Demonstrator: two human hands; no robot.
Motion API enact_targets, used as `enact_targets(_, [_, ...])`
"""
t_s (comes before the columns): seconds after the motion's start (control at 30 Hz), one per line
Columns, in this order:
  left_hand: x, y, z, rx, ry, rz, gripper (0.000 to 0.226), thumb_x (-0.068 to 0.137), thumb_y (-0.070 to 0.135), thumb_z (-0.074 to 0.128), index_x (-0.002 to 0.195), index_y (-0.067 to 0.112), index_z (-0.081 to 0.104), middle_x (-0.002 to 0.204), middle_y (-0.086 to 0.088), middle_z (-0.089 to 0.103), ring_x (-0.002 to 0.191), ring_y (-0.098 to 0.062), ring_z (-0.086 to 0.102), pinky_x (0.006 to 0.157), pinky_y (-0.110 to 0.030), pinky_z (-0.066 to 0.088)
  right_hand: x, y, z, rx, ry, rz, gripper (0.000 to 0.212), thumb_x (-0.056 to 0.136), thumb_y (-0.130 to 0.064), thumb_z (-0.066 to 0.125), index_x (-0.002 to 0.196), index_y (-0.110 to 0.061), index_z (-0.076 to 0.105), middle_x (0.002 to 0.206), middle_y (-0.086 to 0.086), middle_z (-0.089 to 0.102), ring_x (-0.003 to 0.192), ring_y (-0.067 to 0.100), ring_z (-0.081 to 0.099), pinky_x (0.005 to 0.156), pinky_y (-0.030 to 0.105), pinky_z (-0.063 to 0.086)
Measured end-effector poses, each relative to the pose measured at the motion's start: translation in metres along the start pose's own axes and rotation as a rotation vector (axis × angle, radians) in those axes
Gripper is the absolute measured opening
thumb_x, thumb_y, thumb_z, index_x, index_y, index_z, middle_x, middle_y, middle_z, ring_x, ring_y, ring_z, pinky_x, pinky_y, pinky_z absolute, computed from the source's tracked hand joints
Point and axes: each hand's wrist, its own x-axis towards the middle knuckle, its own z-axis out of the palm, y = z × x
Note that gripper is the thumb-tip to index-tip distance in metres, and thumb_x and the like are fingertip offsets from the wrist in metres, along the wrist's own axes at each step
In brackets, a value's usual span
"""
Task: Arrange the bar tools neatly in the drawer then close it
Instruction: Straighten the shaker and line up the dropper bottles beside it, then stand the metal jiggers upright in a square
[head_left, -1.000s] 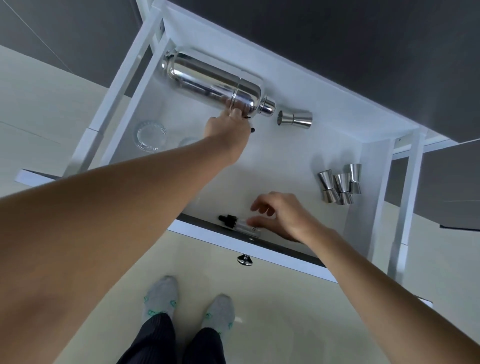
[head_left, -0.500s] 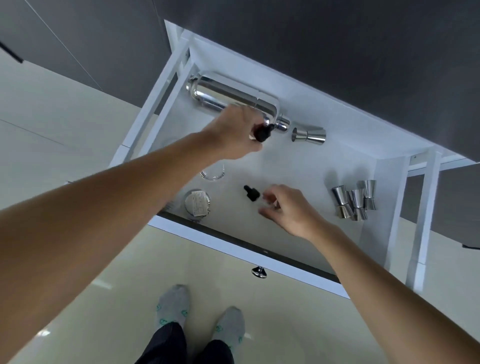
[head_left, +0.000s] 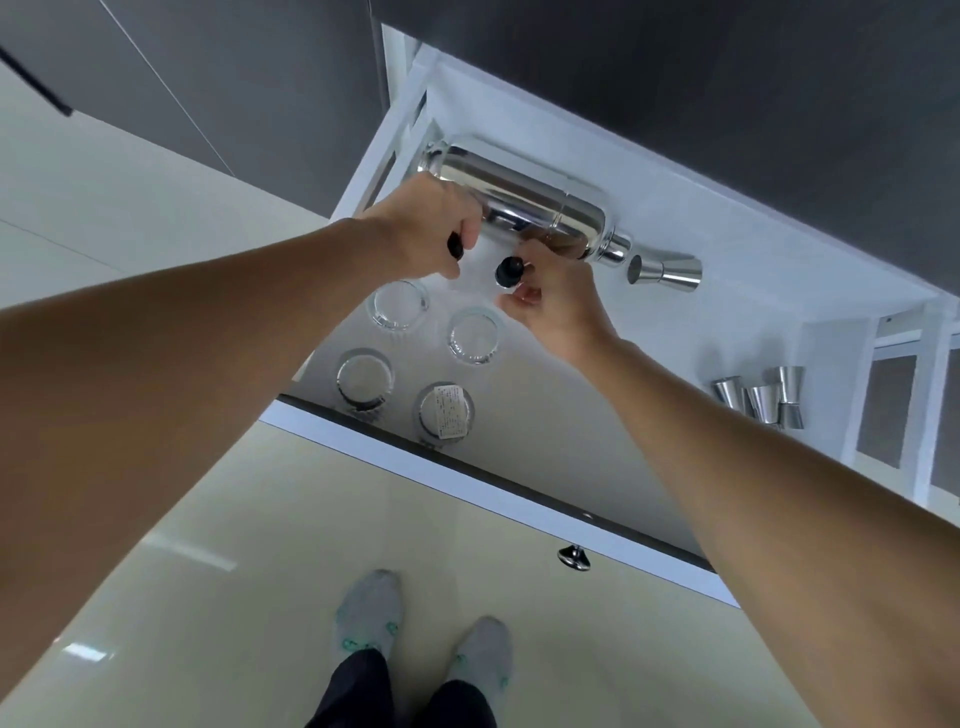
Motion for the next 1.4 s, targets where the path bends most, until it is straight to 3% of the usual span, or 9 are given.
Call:
enact_targets(0.13, [-0.001,0.009,-0.002,0.129,-0.012,0.084,0.030,0.076,0.003,0.074,0.103,0.011,0.067,0.115,-0.007,0.066,0.102,-0.027,0.060,0.087,-0.039,0.053,-0.002,0.001,0.002,-0.017,0.017,-0.004,0.033,0.077,-0.009,0.073,0.104,-0.006,0.055,0.093,0.020,0.068,0.070,0.030,0.059,0.071,0.023,0.050])
enact_targets(0.3, [-0.005,0.017,-0.002,0.169,-0.042,0.085,0.036,0.075,0.002,0.075,0.109,0.010,0.066,0.117,-0.009,0.066,0.103,-0.029,0.061,0.082,-0.033,0.049,-0.012,-0.001,-0.003,-0.008,-0.006,0.079,0.049,0.076,-0.018,0.077,0.116,-0.012,0.050,0.095,0.011,0.064,0.076,0.022,0.059,0.074,0.024,0.049])
enact_targets(0.43, [-0.012,0.028,-0.015,0.140,-0.119,-0.019,0.054,0.073,0.008,0.079,0.123,0.015,0.060,0.123,-0.008,0.060,0.092,-0.024,0.055,0.086,-0.037,0.052,-0.044,0.011,-0.025,0.006,0.004,0.154,0.043,0.079,-0.021,0.074,0.115,-0.012,0.051,0.099,0.010,0.066,0.078,0.023,0.063,0.076,0.027,0.052])
enact_targets(0.6, [-0.019,0.083,-0.024,0.235,0.125,0.085,0.045,0.078,0.011,0.066,0.122,0.014,0.058,0.118,-0.013,0.062,0.105,-0.031,0.058,0.088,-0.042,0.052,-0.098,0.054,-0.072,-0.154,0.291,0.275,0.010,0.084,-0.010,0.061,0.095,-0.009,0.062,0.082,0.013,0.072,0.078,0.030,0.067,0.074,0.034,0.053])
enact_targets(0.7, [-0.012,0.128,0.003,0.158,0.092,0.250,0.042,0.080,0.008,0.063,0.121,0.008,0.057,0.120,-0.016,0.057,0.107,-0.035,0.058,0.090,-0.042,0.050,-0.126,0.083,-0.105,-0.277,0.430,0.490,0.012,0.085,-0.009,0.054,0.093,-0.009,0.062,0.089,0.015,0.072,0.086,0.036,0.065,0.074,0.040,0.053])
enact_targets(0.83, [0.017,0.157,0.059,0.176,-0.086,0.305,0.055,0.084,0.008,0.062,0.136,0.004,0.044,0.138,-0.017,0.041,0.127,-0.034,0.043,0.105,-0.045,0.040,-0.159,0.112,-0.127,-0.404,0.239,0.703,0.029,0.083,-0.023,0.063,0.109,-0.010,0.063,0.112,0.019,0.062,0.105,0.038,0.057,0.084,0.038,0.049])
enact_targets(1.0, [0.063,0.172,0.105,0.283,-0.055,0.212,0.062,0.089,0.000,0.052,0.145,0.003,0.026,0.159,-0.018,0.012,0.146,-0.037,0.016,0.113,-0.046,0.030,-0.175,0.125,-0.120,-0.503,0.166,0.620,0.033,0.083,-0.036,0.066,0.104,-0.012,0.061,0.113,0.016,0.054,0.107,0.036,0.053,0.080,0.041,0.049])
enact_targets(1.23, [0.093,0.189,0.133,0.446,0.060,0.207,0.047,0.085,-0.001,0.058,0.129,0.005,0.044,0.129,-0.022,0.052,0.114,-0.042,0.056,0.087,-0.049,0.049,-0.164,0.124,-0.101,-0.691,0.050,0.482,0.013,0.087,-0.014,0.057,0.097,-0.009,0.064,0.105,0.014,0.064,0.093,0.034,0.065,0.063,0.032,0.041])
enact_targets(1.4, [0.058,0.190,0.141,0.418,-0.022,0.172,0.041,0.084,-0.004,0.053,0.124,0.004,0.048,0.122,-0.023,0.053,0.111,-0.044,0.056,0.084,-0.047,0.048,-0.169,0.125,-0.101,-0.566,-0.073,0.471,0.022,0.078,-0.008,0.067,0.098,-0.002,0.064,0.113,0.019,0.055,0.097,0.037,0.060,0.071,0.034,0.048])
